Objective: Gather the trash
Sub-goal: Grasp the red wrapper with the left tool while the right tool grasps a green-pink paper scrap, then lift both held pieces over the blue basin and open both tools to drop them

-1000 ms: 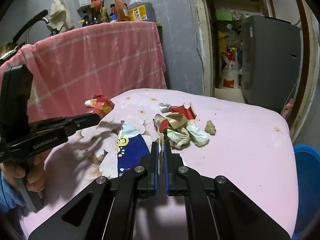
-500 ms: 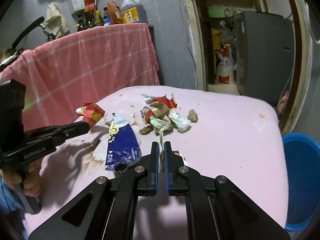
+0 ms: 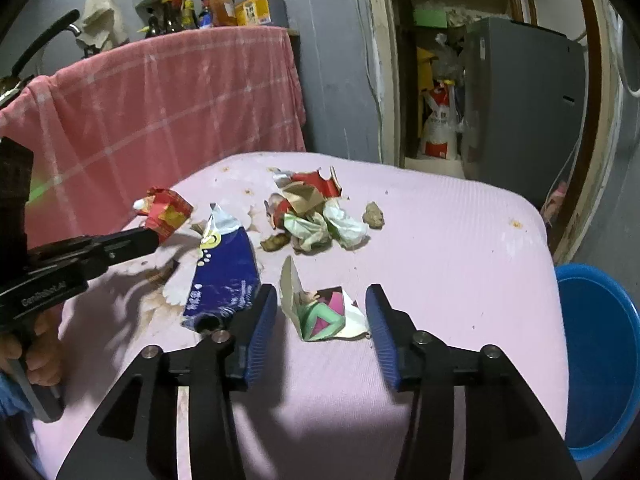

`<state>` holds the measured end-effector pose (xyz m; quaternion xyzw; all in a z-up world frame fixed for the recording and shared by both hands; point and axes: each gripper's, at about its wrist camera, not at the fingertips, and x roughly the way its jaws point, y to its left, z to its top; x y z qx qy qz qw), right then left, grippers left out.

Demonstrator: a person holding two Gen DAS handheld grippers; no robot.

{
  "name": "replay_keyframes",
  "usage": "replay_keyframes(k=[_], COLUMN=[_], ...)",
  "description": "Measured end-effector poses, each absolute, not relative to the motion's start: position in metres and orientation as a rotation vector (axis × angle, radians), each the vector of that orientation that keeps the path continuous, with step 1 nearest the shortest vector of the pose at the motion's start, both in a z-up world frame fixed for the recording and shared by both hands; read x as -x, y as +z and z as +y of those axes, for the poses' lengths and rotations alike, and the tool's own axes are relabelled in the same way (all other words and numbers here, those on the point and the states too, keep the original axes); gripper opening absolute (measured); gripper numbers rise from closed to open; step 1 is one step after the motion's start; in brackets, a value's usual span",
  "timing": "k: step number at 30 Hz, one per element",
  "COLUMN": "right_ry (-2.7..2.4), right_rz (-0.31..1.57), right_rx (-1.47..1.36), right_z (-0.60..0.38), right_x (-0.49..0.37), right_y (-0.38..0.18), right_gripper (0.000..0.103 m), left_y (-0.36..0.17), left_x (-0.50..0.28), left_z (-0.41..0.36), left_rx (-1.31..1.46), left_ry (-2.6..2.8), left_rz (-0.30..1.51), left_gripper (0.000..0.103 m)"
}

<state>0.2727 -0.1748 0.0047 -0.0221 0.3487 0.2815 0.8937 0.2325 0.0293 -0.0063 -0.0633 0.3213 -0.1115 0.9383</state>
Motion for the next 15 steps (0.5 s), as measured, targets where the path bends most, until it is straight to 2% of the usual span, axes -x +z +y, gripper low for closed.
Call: replay_keyframes(k=[6, 7, 9, 15], right_ry=[0.581, 0.582, 0.580, 0.585], right_rz=[0.773, 0.774, 0.775, 0.765], right_rx=[0.047, 0.039, 0.024, 0.022], right_z=[-0.1722, -0.1734, -0.1765, -0.1790], right_x=[-0.2789, -0.2793, -0.2793, -0.2776], right_y=[-0.0048, -0.0049, -0.0050, -0.0045], right_gripper=[0.046, 0.045, 0.035, 0.033], left_y=[-0.0088, -0.0087, -0.0087, -0.0056], left_x=[-0.2318, -0.2314, -0.2315, -0.2276], left_z=[0.0310, 0.0310, 0.0306, 0.0268], left_rx=[0.137, 0.136, 0.133, 0.122], left_ry=[-0.229, -0.231, -0.231, -0.242], left_rz=[0.659, 0.658, 0.657, 0.642], left_gripper=[0.004, 0.004, 0.004, 0.004])
